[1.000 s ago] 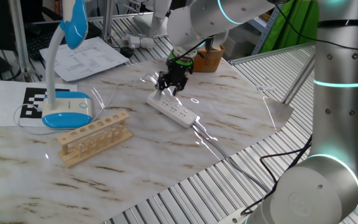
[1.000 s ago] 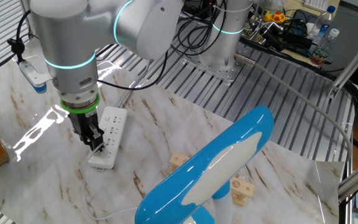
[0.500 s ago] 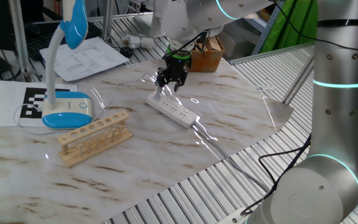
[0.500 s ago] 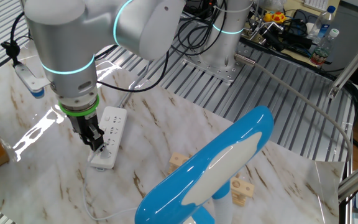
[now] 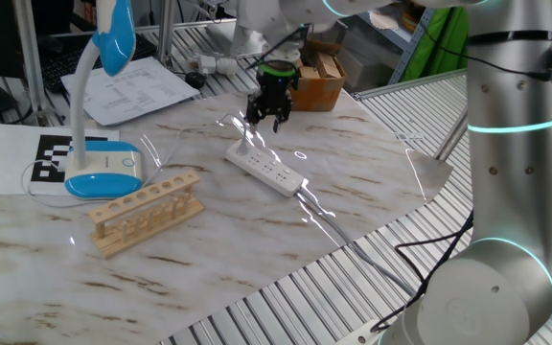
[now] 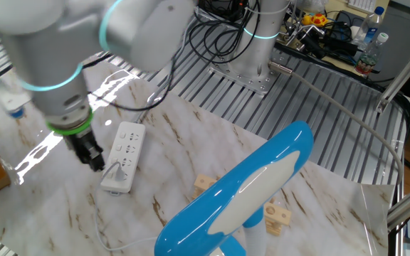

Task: Plug in the power cord of the desk lamp, turn on the socket, and light up the desk lamp

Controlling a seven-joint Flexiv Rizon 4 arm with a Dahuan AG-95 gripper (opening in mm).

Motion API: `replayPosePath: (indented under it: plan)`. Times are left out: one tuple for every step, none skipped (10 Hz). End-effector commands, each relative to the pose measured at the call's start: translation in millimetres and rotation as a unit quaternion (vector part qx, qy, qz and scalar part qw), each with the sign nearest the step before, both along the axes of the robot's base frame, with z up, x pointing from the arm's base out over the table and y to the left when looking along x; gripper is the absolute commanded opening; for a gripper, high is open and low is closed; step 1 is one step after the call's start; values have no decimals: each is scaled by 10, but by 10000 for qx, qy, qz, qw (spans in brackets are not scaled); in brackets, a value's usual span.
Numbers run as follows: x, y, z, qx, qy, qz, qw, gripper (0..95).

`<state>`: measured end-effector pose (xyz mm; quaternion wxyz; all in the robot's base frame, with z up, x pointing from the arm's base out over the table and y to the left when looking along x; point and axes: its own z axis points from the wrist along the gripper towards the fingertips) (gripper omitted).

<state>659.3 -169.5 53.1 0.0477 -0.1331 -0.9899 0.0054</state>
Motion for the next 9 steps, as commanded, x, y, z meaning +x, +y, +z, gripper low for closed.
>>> replayPosePath:
  plan:
    - [-50, -32, 0, -16, -21, -170, 9999, 570]
    - [-74, -40, -5, -33, -18, -50, 10000, 570]
    - [-89, -46, -6, -3, -6, 117, 9999, 380]
    - [-90, -47, -7, 1, 45, 259, 9997, 380]
    - [-92, -48, -7, 24, 69, 608, 9981, 380]
    - [-93, -47, -6, 40, 63, 780, 9969, 380]
    - [-94, -47, -5, 45, 72, 991, 9950, 380]
    - [-94, -47, -2, -5, 79, 1151, 9933, 380]
    - [-101, -45, 3, -69, 94, 1422, 9898, 380]
